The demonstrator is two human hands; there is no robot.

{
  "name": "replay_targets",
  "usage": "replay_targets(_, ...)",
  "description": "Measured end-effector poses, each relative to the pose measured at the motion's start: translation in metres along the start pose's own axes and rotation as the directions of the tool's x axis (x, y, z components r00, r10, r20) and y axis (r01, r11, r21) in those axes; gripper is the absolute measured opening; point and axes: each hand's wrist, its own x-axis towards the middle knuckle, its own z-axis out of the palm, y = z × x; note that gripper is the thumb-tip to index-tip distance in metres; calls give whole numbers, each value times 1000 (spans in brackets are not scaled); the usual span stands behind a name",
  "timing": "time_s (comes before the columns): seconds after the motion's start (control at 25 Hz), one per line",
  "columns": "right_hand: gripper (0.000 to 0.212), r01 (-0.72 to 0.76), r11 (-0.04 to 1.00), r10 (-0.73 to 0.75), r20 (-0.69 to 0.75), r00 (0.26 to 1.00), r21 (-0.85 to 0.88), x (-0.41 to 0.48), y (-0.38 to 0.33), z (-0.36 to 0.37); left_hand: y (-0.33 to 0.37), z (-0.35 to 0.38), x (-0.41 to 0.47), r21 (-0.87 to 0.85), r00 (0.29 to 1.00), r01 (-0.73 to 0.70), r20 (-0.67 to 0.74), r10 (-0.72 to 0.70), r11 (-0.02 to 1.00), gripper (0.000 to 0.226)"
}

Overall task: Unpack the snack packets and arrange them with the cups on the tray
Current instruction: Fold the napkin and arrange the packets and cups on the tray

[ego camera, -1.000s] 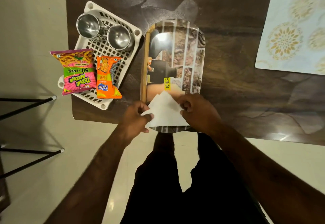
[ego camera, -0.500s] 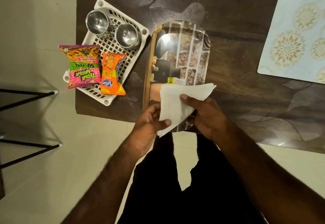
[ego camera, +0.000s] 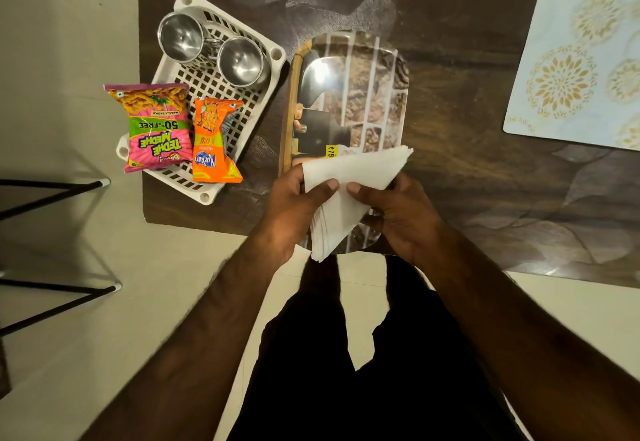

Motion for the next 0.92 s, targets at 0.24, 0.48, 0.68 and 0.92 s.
replay_targets(0.24, 38, -228, 972, 226, 43, 973, 52, -16, 1, -22, -3, -4, -22, 506, 765, -591, 105, 635, 628, 25)
replay_targets(0.48, 49, -292, 939, 289, 43, 956, 183, -13, 13, -31, -46, -12, -24, 719, 603, -693, 533, 594, 59, 27)
replay_targets(0.68, 23, -120, 993, 116, -174, 978, -17, 1, 29, -34, -65, -17, -13, 718, 555, -681, 633, 539, -143, 29)
replay_targets(0.92, 33, 27, 874, -153, -220, 963, -485, 11, 27, -29, -80, -11, -8, 751, 628, -640, 634, 451, -162, 34)
